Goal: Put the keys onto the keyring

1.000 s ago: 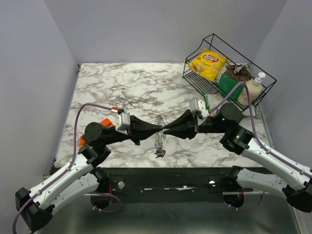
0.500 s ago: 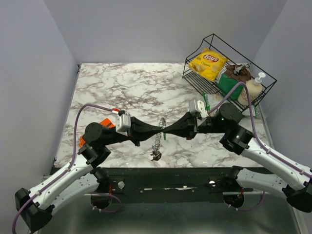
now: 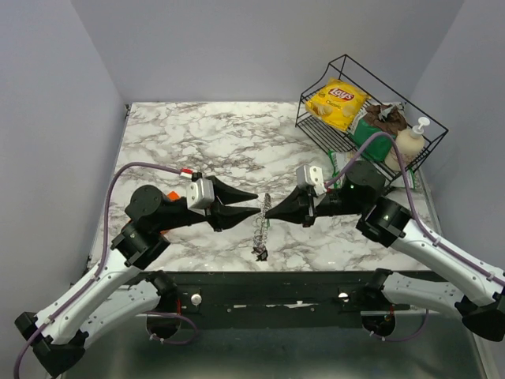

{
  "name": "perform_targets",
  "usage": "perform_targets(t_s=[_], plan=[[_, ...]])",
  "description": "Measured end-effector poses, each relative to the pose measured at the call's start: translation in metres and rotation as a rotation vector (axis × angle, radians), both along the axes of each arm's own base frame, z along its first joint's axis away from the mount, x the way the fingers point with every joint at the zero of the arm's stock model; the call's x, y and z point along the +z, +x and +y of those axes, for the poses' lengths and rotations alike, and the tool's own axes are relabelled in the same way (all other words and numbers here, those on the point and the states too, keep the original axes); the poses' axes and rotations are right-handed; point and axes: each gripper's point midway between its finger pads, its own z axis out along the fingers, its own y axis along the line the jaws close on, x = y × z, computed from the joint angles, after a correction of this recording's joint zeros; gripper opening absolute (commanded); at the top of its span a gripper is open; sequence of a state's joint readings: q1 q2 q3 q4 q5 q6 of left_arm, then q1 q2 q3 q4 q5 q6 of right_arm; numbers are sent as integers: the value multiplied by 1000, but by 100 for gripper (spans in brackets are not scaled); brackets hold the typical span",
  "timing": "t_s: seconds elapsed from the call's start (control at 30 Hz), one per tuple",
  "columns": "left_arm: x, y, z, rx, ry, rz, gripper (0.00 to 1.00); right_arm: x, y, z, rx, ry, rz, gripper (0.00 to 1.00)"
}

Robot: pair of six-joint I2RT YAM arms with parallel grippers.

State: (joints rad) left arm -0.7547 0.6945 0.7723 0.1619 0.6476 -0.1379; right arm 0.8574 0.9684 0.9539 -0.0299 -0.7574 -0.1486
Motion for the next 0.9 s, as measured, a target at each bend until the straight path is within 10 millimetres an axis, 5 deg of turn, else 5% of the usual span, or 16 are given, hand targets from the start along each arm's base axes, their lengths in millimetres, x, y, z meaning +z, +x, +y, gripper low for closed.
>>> perform_targets(t_s=[0.17,0.37,0.7,0.9], plan=[[10,1,5,25,63,-27,60,-15,2,1,3,-63,19,1],[7,9,4,39,196,3,63,-21,6,3,8,-114,22,1],[-54,22,-6,14,458,190,59,-35,12,6,8,-192,40,1],[-65,20,-4,4,501,213,52,-38,14,6,-1,-202,35,1]])
